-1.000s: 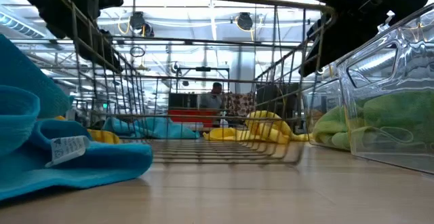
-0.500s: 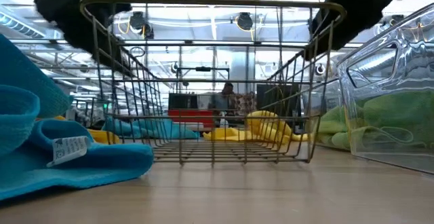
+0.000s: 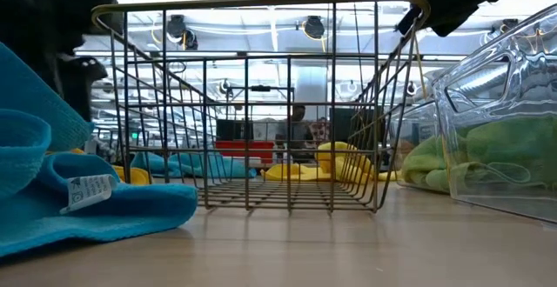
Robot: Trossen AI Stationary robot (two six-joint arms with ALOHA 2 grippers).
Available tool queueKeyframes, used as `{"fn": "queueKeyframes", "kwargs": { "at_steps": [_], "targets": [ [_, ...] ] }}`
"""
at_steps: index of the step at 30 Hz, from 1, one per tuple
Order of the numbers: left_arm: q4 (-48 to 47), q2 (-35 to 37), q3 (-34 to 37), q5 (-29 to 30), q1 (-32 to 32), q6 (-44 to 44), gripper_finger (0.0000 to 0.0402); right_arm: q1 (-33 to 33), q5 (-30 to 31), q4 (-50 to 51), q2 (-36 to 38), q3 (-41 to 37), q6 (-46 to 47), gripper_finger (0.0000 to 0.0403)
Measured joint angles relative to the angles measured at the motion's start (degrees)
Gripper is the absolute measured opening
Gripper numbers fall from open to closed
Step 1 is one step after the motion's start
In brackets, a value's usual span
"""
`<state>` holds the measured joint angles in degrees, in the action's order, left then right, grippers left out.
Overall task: Sort microfiber towel by color & place in baskets
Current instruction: Put the left yellow microfiber cloth into the wire basket
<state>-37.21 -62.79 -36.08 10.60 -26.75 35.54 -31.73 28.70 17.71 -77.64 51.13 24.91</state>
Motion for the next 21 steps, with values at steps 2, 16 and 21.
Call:
{"fn": "queueKeyframes", "kwargs": {
  "at_steps": [2,16,21],
  "targets": [
    [-0.3,-1.0,0.5,-2.3,0.0,-1.0,0.0271,-0.3,0.8,-0.2,-0.8,0.0,0.5,0.0],
    [7.1,-7.4,11.7,0.0,3.1,-3.4,0.0221,-0.1,1.5,-6.7,-4.2,0.0,-6.0,0.0],
    [7.2,-7.8,12.3,4.8,3.3,-5.3,0.0089,0.2,4.8,-6.9,-4.2,0.0,-9.0,0.0]
  ]
}}
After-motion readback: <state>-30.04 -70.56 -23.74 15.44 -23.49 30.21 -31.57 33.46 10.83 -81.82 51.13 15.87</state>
